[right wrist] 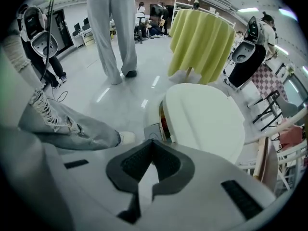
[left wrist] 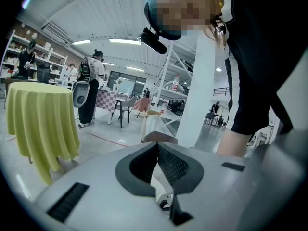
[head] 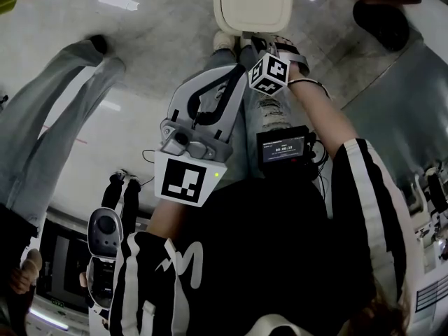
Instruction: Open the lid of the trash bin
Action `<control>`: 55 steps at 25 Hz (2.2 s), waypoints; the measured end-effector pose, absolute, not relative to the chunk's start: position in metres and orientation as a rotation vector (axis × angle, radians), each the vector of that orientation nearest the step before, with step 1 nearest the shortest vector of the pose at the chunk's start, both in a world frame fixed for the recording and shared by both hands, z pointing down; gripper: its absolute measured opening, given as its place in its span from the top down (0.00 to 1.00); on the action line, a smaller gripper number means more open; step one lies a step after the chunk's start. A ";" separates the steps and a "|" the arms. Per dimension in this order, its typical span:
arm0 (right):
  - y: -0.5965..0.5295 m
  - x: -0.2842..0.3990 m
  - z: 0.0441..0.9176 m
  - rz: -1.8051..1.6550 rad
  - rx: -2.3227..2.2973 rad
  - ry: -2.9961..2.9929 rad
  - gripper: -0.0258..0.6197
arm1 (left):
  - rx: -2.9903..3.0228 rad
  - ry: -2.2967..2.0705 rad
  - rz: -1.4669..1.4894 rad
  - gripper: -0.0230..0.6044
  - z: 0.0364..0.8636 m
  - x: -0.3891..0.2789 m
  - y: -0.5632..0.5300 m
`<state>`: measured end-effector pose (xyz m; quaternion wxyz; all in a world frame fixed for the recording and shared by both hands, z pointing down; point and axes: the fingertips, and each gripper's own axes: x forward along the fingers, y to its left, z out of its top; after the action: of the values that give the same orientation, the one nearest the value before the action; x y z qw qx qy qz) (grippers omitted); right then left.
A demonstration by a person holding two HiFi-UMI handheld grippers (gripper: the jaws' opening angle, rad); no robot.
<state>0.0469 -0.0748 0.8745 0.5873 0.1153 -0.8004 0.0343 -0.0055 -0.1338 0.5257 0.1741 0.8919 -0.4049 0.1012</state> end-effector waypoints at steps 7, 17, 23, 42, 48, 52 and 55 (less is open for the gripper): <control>-0.080 0.047 0.870 0.039 0.332 -1.877 0.95 | 2.544 -1.132 0.295 0.95 0.522 -0.006 -0.136; -0.083 0.047 0.873 0.203 0.328 -1.841 0.94 | 2.564 -1.126 0.312 0.95 0.519 -0.004 -0.135; -0.086 0.051 0.866 0.303 0.382 -1.832 0.95 | 2.563 -1.141 0.311 0.95 0.514 -0.007 -0.136; -0.130 0.049 0.782 0.466 0.586 -1.961 0.95 | 2.577 -1.186 0.323 0.95 0.494 -0.013 -0.147; -0.137 0.044 0.748 0.448 0.576 -2.012 0.95 | 2.566 -1.180 0.308 0.95 0.479 -0.011 -0.150; -0.150 0.044 0.723 0.459 0.604 -2.038 0.95 | 2.580 -1.172 0.310 0.95 0.466 -0.012 -0.152; -0.156 0.045 0.708 0.447 0.625 -2.051 0.95 | 2.591 -1.166 0.304 0.95 0.458 -0.012 -0.153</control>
<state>0.0454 -0.1562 0.7075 0.4582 0.2536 -0.8324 0.1813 -0.0119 -0.1525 0.4583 0.1416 0.8975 -0.4040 0.1054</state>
